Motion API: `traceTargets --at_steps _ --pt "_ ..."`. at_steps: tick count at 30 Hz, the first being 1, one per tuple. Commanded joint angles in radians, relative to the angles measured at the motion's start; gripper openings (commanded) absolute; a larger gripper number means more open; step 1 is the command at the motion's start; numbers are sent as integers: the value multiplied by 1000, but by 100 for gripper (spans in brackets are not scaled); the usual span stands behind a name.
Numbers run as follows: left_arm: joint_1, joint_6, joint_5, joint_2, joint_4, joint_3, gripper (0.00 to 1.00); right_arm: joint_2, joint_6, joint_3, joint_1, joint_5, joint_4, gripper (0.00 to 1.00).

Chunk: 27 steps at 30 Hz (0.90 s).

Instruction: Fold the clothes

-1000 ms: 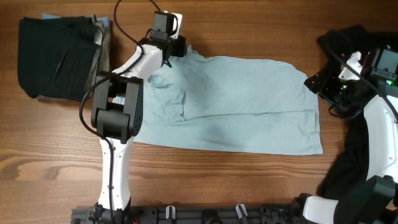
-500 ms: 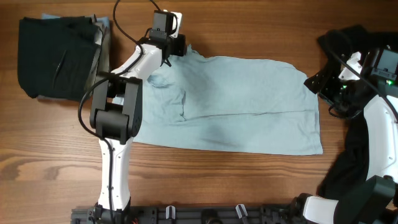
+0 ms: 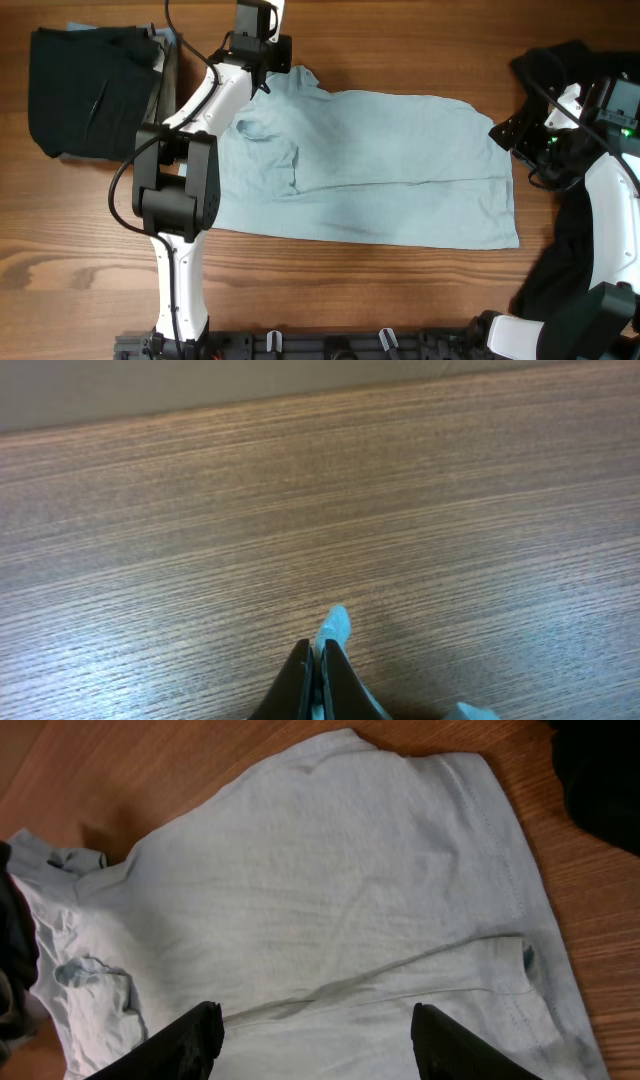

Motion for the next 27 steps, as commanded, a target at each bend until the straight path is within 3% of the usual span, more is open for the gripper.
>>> traceTargets --at_steps 1,10,27 --pt "5 -1 -18 -89 20 3 4 -2 8 -1 4 18 3 66" --pt "5 -1 -51 -130 19 3 4 -2 9 -1 4 18 3 66" --pt "8 7 -193 -181 -189 3 4 -2 9 -1 4 18 3 66"
